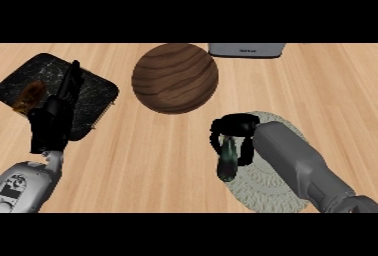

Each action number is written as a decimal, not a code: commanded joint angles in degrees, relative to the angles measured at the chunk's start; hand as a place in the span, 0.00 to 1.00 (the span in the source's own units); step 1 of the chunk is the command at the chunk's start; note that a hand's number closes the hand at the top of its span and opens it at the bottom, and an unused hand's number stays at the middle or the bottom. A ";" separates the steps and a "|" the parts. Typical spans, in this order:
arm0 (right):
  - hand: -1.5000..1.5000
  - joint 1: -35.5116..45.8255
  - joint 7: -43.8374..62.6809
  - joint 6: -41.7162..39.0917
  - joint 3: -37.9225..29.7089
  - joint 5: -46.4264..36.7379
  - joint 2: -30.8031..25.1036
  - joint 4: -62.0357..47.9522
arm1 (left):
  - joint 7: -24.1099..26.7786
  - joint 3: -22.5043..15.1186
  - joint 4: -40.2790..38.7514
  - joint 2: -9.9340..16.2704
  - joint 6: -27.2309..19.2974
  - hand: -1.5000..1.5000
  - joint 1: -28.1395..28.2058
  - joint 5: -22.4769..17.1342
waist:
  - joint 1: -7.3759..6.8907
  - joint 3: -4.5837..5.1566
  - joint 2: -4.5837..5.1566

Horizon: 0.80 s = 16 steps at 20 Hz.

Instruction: Pick the eggplant from the placemat and place it in the bowl

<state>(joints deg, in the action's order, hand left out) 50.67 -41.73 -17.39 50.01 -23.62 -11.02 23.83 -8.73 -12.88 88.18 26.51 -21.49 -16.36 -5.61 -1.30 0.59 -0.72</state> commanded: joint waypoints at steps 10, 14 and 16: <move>1.00 3.26 41.43 18.77 -5.98 9.60 10.95 13.33 | 0.42 -3.30 -0.57 -2.02 2.25 0.50 -1.49 0.24 | -7.29 -0.51 -0.08; 1.00 3.90 49.01 30.17 -7.17 13.45 10.99 21.09 | 0.41 -4.38 -0.65 -3.13 2.57 0.50 -2.62 0.45 | -7.62 -0.61 -0.11; 1.00 5.74 53.75 35.50 -7.26 14.28 11.00 24.07 | 0.30 -3.72 -1.45 -2.83 2.49 0.50 -3.35 0.49 | -7.68 -0.53 -0.27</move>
<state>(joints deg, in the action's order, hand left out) 54.78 3.90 9.36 43.34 -11.82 -0.25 42.29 -8.43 -16.35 87.20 24.17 -19.14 -18.77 -5.25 -8.34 0.04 -0.93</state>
